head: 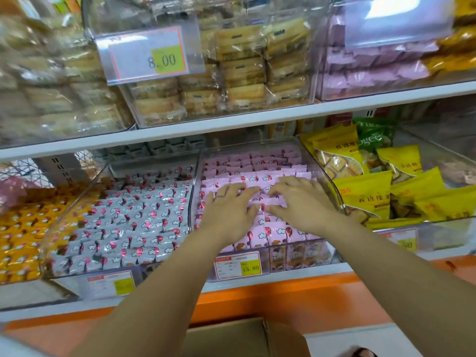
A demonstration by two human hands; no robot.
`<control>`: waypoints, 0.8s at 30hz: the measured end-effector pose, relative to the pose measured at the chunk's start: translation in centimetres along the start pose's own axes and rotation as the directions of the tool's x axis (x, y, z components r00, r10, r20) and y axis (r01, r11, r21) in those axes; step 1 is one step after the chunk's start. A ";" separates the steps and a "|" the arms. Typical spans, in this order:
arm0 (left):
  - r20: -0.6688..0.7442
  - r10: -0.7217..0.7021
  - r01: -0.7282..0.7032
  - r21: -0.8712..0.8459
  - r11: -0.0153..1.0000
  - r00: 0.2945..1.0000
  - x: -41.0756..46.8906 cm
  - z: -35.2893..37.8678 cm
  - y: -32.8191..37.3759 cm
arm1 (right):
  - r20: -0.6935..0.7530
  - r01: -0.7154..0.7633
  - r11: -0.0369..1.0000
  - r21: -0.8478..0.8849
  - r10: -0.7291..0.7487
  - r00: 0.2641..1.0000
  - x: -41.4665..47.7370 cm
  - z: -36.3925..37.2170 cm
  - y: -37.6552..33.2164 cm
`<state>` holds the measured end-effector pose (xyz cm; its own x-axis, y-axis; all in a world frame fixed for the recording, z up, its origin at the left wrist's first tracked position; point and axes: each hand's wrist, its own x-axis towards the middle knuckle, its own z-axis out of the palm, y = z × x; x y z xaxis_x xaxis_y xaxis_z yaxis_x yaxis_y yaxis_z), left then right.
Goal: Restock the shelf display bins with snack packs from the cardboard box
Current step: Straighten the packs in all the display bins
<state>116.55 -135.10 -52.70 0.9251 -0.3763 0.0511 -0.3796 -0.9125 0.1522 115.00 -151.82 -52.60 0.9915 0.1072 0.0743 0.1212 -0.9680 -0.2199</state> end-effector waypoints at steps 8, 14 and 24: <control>-0.144 -0.059 0.067 0.052 0.996 0.988 0.0 0.8 -0.1 | -0.103 -0.057 0.995 0.080 0.065 0.993 1.4 -0.1 -0.4; -0.041 -0.096 0.096 0.001 0.995 0.995 -1.5 -0.1 0.7 | 0.057 0.007 1.000 -0.029 -0.005 0.998 -1.7 0.0 -0.5; -0.071 0.016 -0.020 -0.048 0.999 0.997 -3.0 -1.8 -0.2 | 0.199 -0.010 0.986 -0.166 0.043 0.979 1.3 -2.0 -1.4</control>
<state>113.86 -133.53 -51.06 0.9171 -0.3789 0.1240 -0.3970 -0.8961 0.1984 116.02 -150.74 -50.24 0.9856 0.1082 -0.1301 0.1016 -0.9932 -0.0561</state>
